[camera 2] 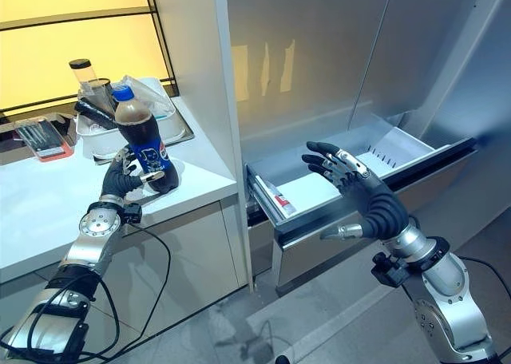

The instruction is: Take the drinks into the refrigerator

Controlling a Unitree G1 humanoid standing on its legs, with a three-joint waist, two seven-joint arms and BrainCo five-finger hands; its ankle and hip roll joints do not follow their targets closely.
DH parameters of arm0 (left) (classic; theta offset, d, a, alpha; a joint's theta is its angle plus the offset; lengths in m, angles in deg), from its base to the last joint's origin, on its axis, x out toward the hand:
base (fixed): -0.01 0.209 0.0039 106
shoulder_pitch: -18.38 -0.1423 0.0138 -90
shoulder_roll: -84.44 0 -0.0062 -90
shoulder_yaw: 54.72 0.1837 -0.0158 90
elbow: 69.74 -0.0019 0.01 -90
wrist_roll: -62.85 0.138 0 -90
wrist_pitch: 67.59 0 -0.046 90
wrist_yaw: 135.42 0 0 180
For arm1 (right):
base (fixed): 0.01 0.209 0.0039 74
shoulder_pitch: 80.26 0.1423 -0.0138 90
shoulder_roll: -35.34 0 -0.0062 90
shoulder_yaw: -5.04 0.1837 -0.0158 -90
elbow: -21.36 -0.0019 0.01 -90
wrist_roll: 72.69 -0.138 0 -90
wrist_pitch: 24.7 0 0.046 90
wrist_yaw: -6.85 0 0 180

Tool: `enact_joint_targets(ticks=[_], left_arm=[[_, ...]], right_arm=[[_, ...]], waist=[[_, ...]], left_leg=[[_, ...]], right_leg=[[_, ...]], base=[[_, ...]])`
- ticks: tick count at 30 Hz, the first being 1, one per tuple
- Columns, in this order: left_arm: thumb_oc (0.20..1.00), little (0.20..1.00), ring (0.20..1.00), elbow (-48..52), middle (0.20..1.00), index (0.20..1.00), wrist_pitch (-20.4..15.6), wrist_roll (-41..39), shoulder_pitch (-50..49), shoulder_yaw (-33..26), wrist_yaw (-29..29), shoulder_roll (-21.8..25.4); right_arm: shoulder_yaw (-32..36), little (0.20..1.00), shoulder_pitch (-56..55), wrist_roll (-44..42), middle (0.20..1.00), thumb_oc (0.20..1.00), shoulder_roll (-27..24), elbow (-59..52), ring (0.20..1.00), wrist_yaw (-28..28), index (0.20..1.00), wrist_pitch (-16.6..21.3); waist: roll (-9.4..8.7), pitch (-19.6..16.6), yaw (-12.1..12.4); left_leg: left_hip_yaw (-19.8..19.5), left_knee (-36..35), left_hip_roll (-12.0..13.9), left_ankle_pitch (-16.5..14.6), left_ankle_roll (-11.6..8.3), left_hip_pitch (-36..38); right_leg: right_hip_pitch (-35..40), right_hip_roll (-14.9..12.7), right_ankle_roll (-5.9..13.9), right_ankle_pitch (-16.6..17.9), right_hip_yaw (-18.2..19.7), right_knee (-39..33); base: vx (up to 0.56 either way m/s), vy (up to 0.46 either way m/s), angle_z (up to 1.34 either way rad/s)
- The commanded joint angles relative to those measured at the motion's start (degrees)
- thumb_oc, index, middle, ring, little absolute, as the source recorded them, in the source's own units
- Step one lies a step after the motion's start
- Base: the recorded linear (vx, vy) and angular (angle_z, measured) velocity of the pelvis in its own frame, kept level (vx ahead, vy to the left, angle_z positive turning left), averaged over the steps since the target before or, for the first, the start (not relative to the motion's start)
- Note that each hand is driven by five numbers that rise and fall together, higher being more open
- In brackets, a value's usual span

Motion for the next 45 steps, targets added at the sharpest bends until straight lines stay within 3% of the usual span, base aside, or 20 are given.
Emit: enact_joint_targets(ticks=[1,20,45], left_arm=[[1.0,1.0,1.0,1.23,1.0,1.0,-2.95,-1.79,5.34,2.43,2.77,0.7],[1.0,1.0,1.0,-3.09,1.0,1.0,-2.02,-1.17,8.59,4.84,2.85,-2.02],[1.0,1.0,1.0,-10.15,1.0,1.0,-0.62,0.11,20.09,7.61,-0.9,-4.86]], right_arm=[[2.47,1.0,0.09,-3.02,1.0,1.0,0.24,-2.25,1.0,-0.2,1.0,1.6],[1.57,1.0,0.53,-4.42,1.0,1.0,0.14,-3.62,1.0,-0.72,1.0,0.96],[-1.31,1.0,1.18,-6.06,1.0,1.0,-1.37,-4.81,1.0,-0.92,1.0,0.29]], waist=[[-0.46,-0.03,-0.32],[-0.66,0.74,-1.01],[-1.17,2.19,-2.53]], left_leg=[[-2.79,0.44,-1.58,-2.73,1.78,2.37],[-2.69,0.44,-1.54,-2.53,1.75,1.95],[-2.84,0.44,-1.27,-2.23,1.54,0.39]], right_leg=[[6.44,-0.44,2.96,-5.87,-1.03,1.46],[5.64,-0.29,2.86,-5.74,-0.67,1.69],[3.69,0.08,2.93,-5.75,-0.64,2.32]], base=[[0.0,0.0,0.0],[0.0,0.0,0.0],[0.0,0.0,0.0]])
